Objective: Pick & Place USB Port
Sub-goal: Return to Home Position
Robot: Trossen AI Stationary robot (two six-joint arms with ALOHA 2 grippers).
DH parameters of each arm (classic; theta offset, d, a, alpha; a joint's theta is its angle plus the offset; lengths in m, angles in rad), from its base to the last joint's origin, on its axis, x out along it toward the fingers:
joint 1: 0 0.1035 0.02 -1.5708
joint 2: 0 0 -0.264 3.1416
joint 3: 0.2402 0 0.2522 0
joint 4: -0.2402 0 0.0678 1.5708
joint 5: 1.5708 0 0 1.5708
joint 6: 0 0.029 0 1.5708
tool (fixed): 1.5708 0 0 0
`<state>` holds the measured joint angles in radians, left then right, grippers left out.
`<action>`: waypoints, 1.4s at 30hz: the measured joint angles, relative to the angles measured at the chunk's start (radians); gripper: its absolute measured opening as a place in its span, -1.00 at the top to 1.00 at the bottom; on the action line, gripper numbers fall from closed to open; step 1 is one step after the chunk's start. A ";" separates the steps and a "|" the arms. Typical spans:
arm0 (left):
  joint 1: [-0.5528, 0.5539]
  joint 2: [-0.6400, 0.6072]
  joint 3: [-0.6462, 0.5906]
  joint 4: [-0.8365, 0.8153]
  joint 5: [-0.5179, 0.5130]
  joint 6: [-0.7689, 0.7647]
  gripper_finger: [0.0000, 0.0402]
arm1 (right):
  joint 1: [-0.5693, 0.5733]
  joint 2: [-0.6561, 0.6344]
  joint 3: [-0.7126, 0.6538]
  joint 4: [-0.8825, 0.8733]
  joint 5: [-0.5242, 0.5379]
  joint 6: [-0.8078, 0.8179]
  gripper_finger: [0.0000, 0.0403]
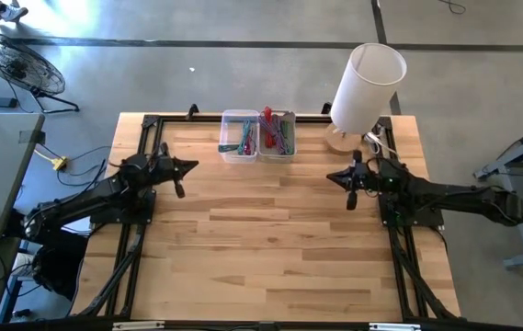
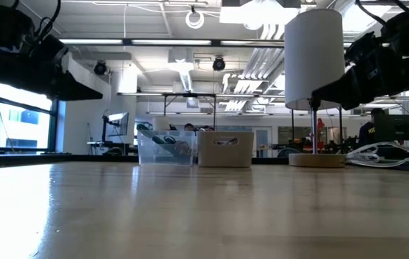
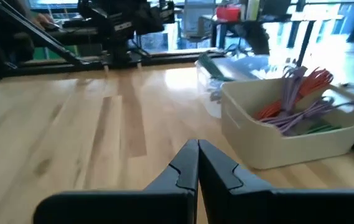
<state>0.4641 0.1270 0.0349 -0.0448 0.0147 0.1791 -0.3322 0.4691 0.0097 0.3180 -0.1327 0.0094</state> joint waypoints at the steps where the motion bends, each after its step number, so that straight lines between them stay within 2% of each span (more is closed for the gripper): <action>1: 0.000 0.009 0.000 0.000 0.000 0.000 1.00 | 0.004 -0.006 0.000 0.000 0.012 -0.014 1.00; 9: 0.000 0.026 -0.003 0.032 0.024 -0.008 1.00 | 0.059 -0.117 0.000 0.001 0.030 0.025 1.00; 14: 0.000 0.026 -0.003 0.035 0.035 -0.008 1.00 | 0.167 -0.220 0.000 -0.039 0.117 0.035 1.00; 21: 0.000 0.026 -0.003 0.039 0.057 -0.008 1.00 | 0.351 -0.316 0.000 -0.143 0.319 0.018 1.00; 27: 0.000 0.026 -0.003 0.042 0.079 -0.009 1.00 | 0.479 -0.342 0.000 -0.183 0.427 -0.014 1.00; 33: 0.000 0.026 -0.003 0.044 0.093 -0.010 1.00 | 0.545 -0.342 0.000 -0.187 0.496 -0.037 1.00; 42: 0.000 0.026 -0.002 0.053 0.199 -0.014 1.00 | 0.558 -0.340 0.000 -0.193 0.491 -0.017 1.00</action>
<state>0.4644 0.1532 0.0330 0.0083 0.2132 0.1647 0.2260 0.1295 0.0093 0.1248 0.3583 -0.0071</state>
